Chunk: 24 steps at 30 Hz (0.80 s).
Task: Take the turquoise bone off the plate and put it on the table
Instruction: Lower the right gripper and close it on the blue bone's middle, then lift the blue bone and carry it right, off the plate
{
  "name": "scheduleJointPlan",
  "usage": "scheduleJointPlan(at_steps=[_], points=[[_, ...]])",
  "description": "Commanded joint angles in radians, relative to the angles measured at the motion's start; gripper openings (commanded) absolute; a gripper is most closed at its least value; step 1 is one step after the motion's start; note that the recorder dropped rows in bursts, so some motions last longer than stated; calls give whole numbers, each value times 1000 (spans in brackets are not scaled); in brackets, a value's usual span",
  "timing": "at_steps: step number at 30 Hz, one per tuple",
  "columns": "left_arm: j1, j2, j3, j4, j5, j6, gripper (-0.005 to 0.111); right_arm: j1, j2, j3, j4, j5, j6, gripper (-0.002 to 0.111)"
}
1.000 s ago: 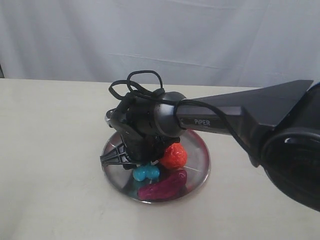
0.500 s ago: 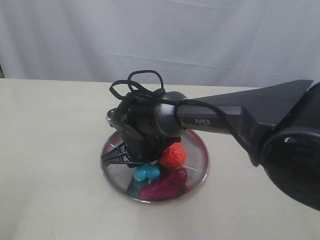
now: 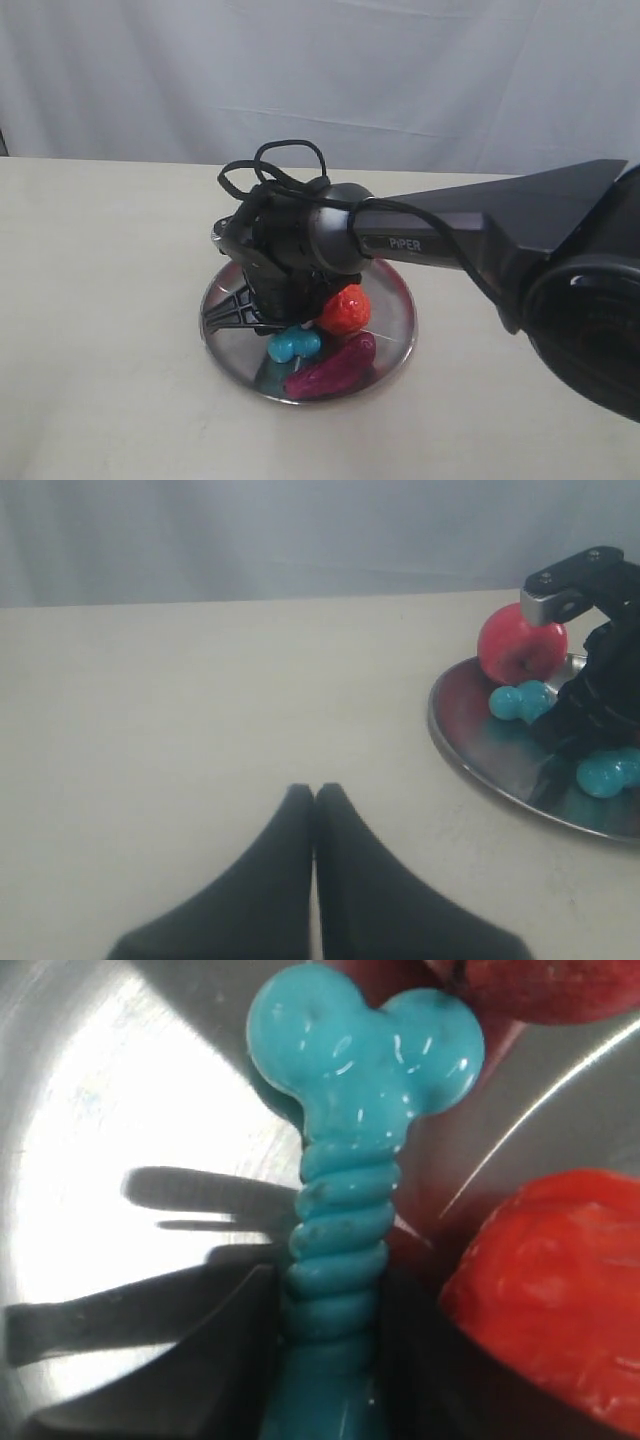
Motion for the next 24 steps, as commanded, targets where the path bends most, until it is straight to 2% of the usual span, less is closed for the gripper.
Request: scheduleJointPlan(at_steps=[1, 24], points=[[-3, -1, 3, 0, -1, -1, 0, -4, -38, -2, -7, 16, 1, -1], [-3, -1, 3, 0, -1, -1, 0, -4, -238, -2, -7, 111, -30, -1]])
